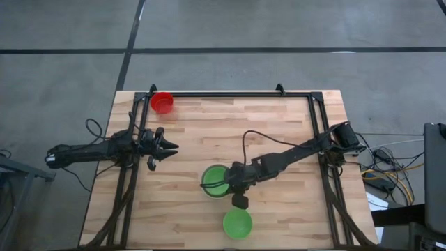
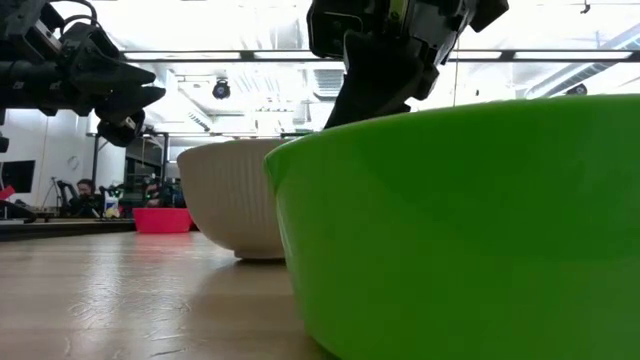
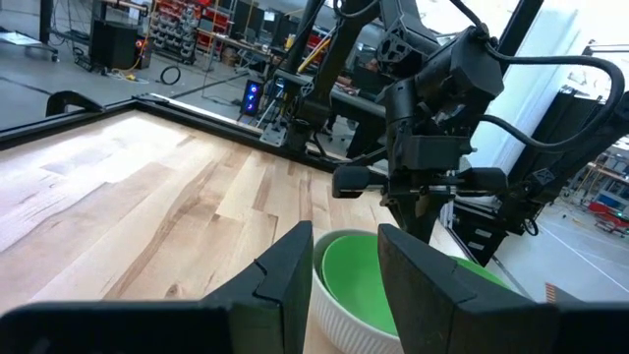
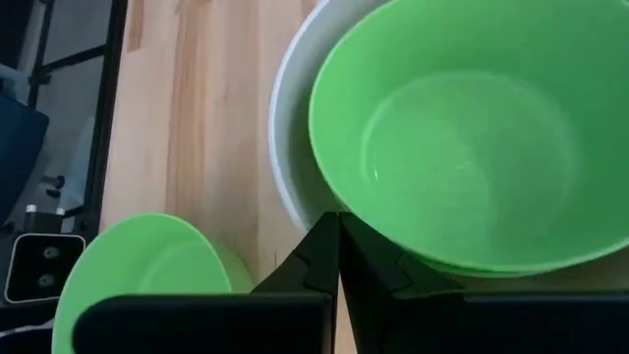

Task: Nest bowls inside each other
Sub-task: Stack the top green bowl on the green bowl, then stack the green bowl on the green bowl

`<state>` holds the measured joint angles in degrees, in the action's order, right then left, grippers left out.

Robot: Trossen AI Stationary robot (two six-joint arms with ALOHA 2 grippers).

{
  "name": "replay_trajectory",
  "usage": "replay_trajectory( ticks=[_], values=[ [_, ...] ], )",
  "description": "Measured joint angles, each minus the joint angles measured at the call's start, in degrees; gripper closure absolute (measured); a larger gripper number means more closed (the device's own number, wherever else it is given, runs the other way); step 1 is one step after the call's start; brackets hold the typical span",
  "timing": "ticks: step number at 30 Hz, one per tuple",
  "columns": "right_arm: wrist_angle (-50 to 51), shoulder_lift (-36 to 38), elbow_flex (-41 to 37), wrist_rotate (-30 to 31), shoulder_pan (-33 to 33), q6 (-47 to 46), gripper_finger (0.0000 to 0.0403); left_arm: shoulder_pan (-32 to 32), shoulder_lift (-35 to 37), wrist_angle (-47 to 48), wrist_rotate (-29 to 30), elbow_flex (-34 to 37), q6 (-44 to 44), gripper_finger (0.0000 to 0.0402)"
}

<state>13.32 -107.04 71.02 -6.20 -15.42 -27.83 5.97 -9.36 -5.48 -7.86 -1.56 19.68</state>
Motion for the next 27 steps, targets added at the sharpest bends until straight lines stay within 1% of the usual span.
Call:
replay_trajectory(
  ticks=[5, 10, 13, 18, 24, 27],
  values=[
    [0.0, 0.3, 0.2, 0.7, 0.0, 1.3, 0.0394, 0.0, 0.0, 0.0, 0.0, 0.0, 0.0, 0.0280],
    [-0.2, 0.4, 2.8, 3.6, -0.2, 2.1, 0.0394, 0.0, 0.0, 0.0, 0.0, 0.0, 0.0, 0.0280],
    [-0.2, 0.4, 4.6, 3.6, -0.4, 3.7, 0.0394, 0.0, 0.0, 0.0, 0.0, 0.0, 0.0, 0.0280],
    [0.0, 0.4, 6.0, 3.7, -0.5, 3.8, 0.0394, 0.0, 0.0, 0.0, 0.0, 0.0, 0.0, 0.0280],
    [-0.2, 0.6, 6.7, 3.8, -0.6, -1.4, 0.0394, 0.0, 0.0, 0.0, 0.0, 0.0, 0.0, 0.0280],
    [-0.2, 0.9, 7.1, 3.9, -0.7, -1.5, 0.0394, 0.0, 0.0, 0.0, 0.0, 0.0, 0.0, 0.0280]
  ],
)
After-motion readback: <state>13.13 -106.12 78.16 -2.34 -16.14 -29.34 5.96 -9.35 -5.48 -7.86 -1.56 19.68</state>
